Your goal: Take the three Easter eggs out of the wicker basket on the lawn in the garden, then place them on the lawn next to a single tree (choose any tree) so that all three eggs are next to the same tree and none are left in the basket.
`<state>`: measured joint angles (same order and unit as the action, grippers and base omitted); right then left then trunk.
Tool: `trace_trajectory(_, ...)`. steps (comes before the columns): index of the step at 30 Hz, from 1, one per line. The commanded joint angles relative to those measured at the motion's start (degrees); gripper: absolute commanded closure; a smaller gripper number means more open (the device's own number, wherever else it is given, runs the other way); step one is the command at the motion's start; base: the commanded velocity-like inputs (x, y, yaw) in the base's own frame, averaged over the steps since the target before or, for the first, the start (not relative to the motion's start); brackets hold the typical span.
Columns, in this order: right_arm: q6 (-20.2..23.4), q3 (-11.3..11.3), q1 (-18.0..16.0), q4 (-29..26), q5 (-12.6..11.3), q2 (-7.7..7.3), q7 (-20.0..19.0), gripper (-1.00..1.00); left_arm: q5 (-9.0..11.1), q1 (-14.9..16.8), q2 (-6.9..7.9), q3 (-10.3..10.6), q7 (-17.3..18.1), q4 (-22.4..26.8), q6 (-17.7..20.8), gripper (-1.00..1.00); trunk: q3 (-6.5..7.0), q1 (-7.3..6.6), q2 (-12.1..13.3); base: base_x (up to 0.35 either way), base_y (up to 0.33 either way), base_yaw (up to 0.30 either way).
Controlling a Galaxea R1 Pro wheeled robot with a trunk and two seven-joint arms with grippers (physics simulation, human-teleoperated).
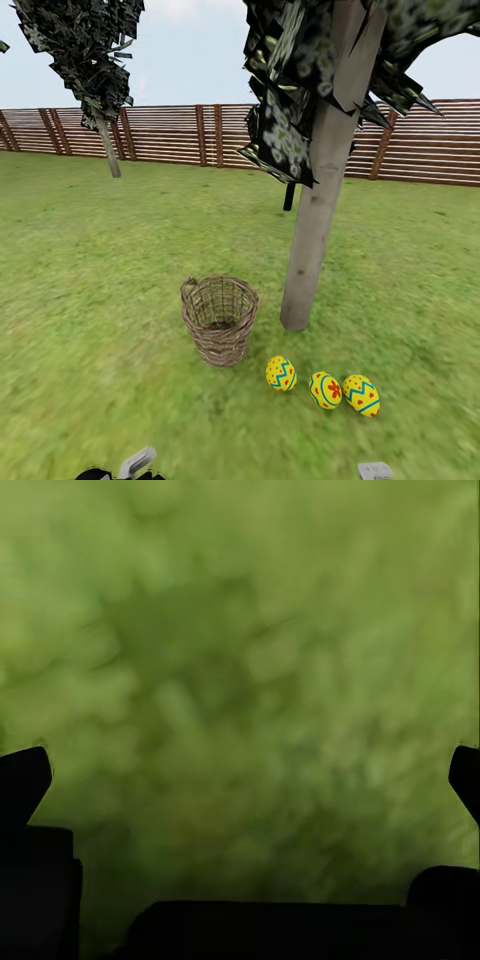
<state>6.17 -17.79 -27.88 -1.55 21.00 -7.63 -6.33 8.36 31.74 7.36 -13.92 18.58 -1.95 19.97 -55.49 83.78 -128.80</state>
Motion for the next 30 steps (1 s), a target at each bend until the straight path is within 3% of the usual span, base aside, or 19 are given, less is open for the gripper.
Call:
trace_trajectory(1,0.3,-0.5,0.3,-0.1,0.6,-0.04,-0.3,-1.0,0.6,-0.2,0.03,-0.1,0.1,-0.1,0.3,-1.0,0.14,-0.24,0.4,0.0,0.0,0.0)
trace_trajectory(16,-3.3,-0.5,4.2,1.5,0.8,0.15,-0.3,-1.0,0.6,-3.1,-0.73,-0.1,0.1,-0.6,0.2,-1.0,2.83,-3.53,6.4,0.0,0.0,0.0)
trace_trajectory(21,-3.4,-0.4,4.9,2.4,0.6,0.2,-0.4,-1.0,0.6,-4.7,-0.83,-0.1,-0.1,-0.8,-3.1,-1.0,3.73,-4.63,8.4,0.0,0.0,0.0)
trace_trajectory(30,-3.4,-0.4,6.1,3.0,0.6,0.24,-0.4,-1.0,0.5,-6.6,-1.24,-0.1,-0.1,-0.9,-3.9,-1.0,5.35,-6.61,12.0,0.0,0.0,0.0)
